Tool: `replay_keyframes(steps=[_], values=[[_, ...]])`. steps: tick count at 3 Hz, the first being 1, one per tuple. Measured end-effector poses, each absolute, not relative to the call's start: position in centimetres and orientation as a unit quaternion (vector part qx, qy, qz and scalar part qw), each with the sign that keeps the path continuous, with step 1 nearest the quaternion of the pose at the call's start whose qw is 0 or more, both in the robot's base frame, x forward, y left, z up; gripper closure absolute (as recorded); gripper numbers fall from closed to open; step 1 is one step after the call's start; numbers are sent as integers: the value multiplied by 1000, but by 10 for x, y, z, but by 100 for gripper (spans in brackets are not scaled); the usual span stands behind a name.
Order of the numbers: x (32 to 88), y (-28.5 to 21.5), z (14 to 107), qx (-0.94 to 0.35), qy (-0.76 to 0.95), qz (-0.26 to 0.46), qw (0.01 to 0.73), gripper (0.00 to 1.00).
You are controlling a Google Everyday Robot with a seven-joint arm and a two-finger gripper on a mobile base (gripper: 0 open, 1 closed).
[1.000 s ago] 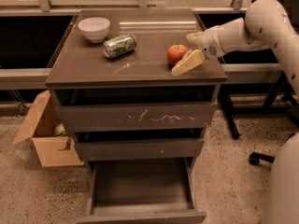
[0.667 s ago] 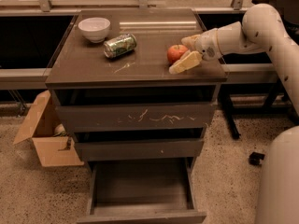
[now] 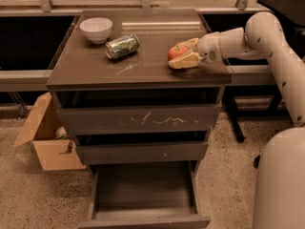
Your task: Place apple into bottom drawer
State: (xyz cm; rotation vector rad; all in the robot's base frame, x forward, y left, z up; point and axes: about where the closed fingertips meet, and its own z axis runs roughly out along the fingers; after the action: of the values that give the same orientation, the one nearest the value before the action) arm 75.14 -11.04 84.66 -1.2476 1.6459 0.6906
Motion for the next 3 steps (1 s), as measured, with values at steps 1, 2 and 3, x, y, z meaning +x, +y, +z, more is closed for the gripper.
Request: replay_keyframes(steps=[1, 2, 3], values=[[731, -92, 873, -549, 624, 291, 474, 85], [726, -88, 877, -561, 613, 291, 475, 100], [726, -87, 877, -561, 613, 291, 475, 100]])
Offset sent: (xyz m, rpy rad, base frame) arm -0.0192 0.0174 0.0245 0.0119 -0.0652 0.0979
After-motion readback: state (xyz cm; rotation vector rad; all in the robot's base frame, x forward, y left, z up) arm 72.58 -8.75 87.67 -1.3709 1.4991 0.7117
